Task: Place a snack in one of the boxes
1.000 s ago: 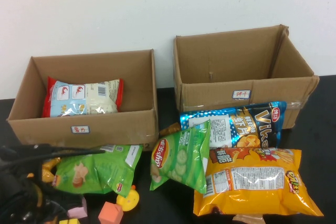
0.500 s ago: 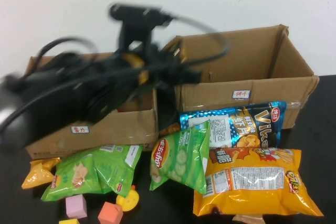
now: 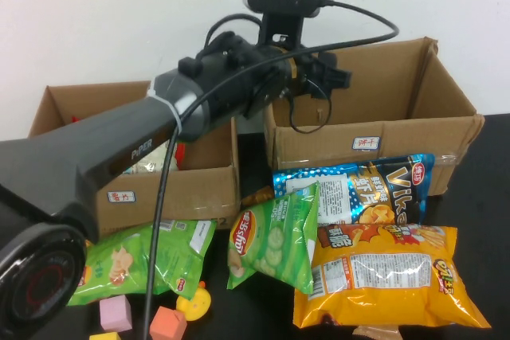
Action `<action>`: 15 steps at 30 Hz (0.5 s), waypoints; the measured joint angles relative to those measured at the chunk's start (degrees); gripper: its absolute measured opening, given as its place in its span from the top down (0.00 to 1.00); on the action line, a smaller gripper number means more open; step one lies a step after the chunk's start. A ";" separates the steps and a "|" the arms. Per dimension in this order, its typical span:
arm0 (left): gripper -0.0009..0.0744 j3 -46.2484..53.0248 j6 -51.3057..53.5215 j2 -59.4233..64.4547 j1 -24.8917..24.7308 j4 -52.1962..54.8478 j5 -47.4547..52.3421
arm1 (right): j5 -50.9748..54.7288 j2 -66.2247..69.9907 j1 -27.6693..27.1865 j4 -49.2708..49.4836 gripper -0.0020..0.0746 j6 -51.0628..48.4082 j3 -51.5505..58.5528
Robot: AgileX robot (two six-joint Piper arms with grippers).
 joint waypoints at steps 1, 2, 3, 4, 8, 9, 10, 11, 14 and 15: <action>0.27 -0.79 0.22 0.00 0.00 0.00 3.20 | 0.00 0.00 0.00 0.00 0.98 0.00 0.00; 0.22 -1.52 0.78 -0.40 0.00 0.00 6.20 | 0.00 0.00 0.00 0.00 0.98 0.00 0.00; 0.22 -2.02 1.75 -1.01 0.00 0.00 8.84 | 0.00 0.00 0.00 0.00 0.98 0.00 0.00; 0.24 -2.14 3.36 -2.14 0.00 0.00 10.97 | 0.00 0.00 0.00 0.00 0.98 0.00 0.00; 0.65 -0.77 11.58 -9.55 -1.07 0.36 15.82 | 0.00 0.00 0.00 0.00 0.98 0.00 0.00; 0.77 0.18 13.49 -11.71 -1.77 0.46 16.11 | 0.00 0.00 0.00 0.00 0.98 0.00 0.00; 0.84 1.75 14.87 -15.13 -2.62 0.59 16.20 | 0.00 0.00 0.00 0.00 0.98 0.00 0.00; 0.88 3.76 15.58 -17.51 -3.42 0.59 16.20 | 0.00 0.00 0.00 0.00 0.98 0.00 0.00; 0.96 11.83 16.78 -26.45 -6.77 0.48 15.94 | 0.00 0.00 0.00 0.00 0.98 0.00 0.00; 0.97 14.34 16.92 -28.77 -7.61 0.47 15.64 | 0.00 0.00 0.00 0.00 0.98 0.00 0.00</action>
